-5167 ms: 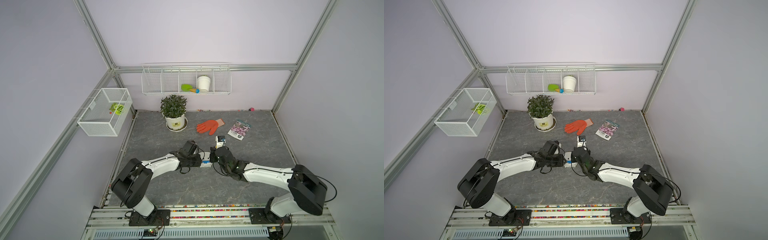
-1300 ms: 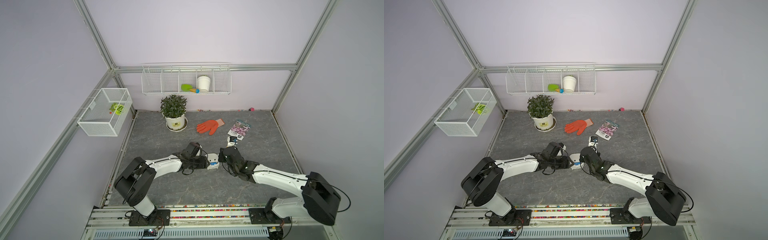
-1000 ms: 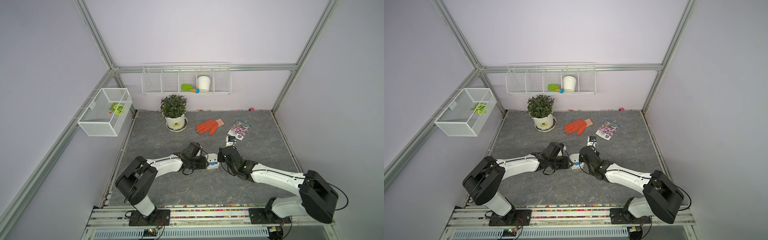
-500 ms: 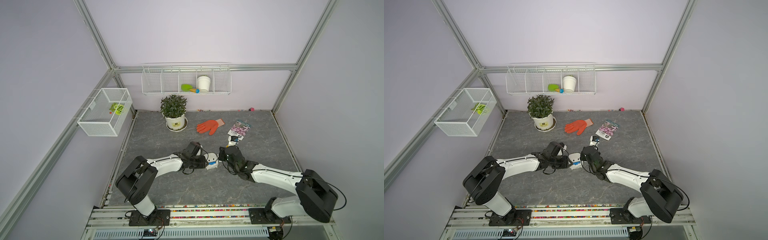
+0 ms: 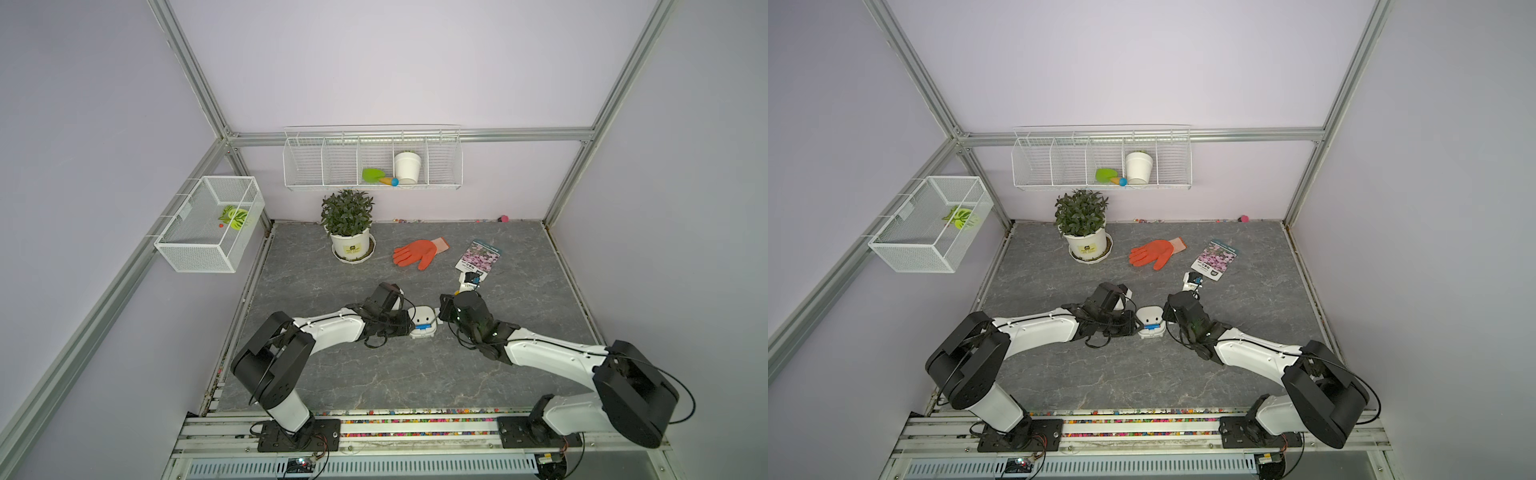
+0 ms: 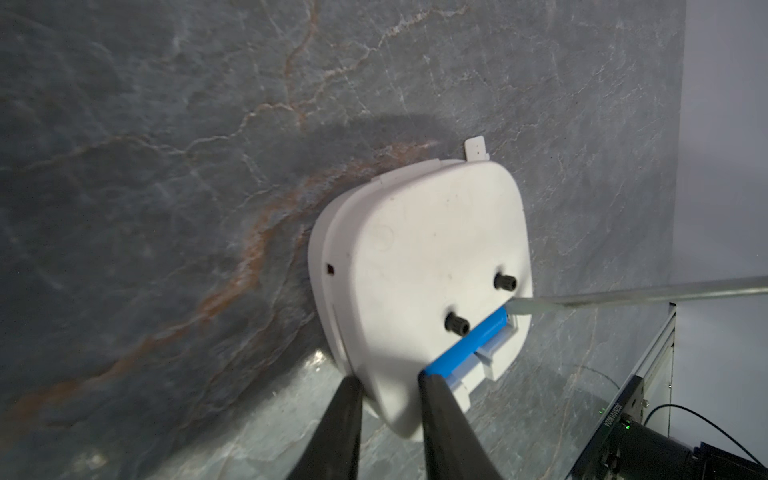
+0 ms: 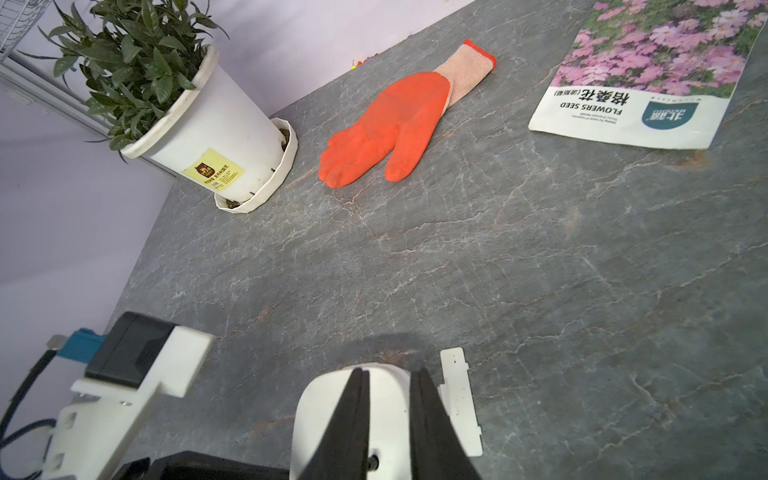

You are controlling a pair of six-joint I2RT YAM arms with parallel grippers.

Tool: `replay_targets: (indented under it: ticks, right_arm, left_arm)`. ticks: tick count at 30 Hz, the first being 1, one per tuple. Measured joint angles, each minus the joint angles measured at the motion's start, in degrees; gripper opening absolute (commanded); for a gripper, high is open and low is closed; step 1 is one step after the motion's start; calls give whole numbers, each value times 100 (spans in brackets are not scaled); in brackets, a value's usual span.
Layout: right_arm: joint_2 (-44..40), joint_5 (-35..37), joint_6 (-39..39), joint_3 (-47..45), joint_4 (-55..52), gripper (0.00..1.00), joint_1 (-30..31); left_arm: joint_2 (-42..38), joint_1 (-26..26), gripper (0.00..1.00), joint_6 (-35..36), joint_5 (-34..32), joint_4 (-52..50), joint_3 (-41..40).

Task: Remove the battery from the alarm
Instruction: Release the battery from the alarm, then place the screwdriver at the center of the board.

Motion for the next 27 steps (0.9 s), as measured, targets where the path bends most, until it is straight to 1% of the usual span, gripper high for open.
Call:
replay_targets:
  ticks: [14,20,23,27]
  right_arm:
    - [-203,-315,455,-330,317,0,-201]
    - [-282,-501,859,-413,728,0,-330]
    - [-396,-675,1029,-422,911,0,-306]
    - [-785,-728,979,-450,684,0,-315]
  left_arm:
    - [0,7,29,-22,-4,-4,0]
    - [4,20,29,-48,-55,9,4]
    - [24,20,29,-59,-44,44,9]
    - [109,-2,31,-57,-46,7,103]
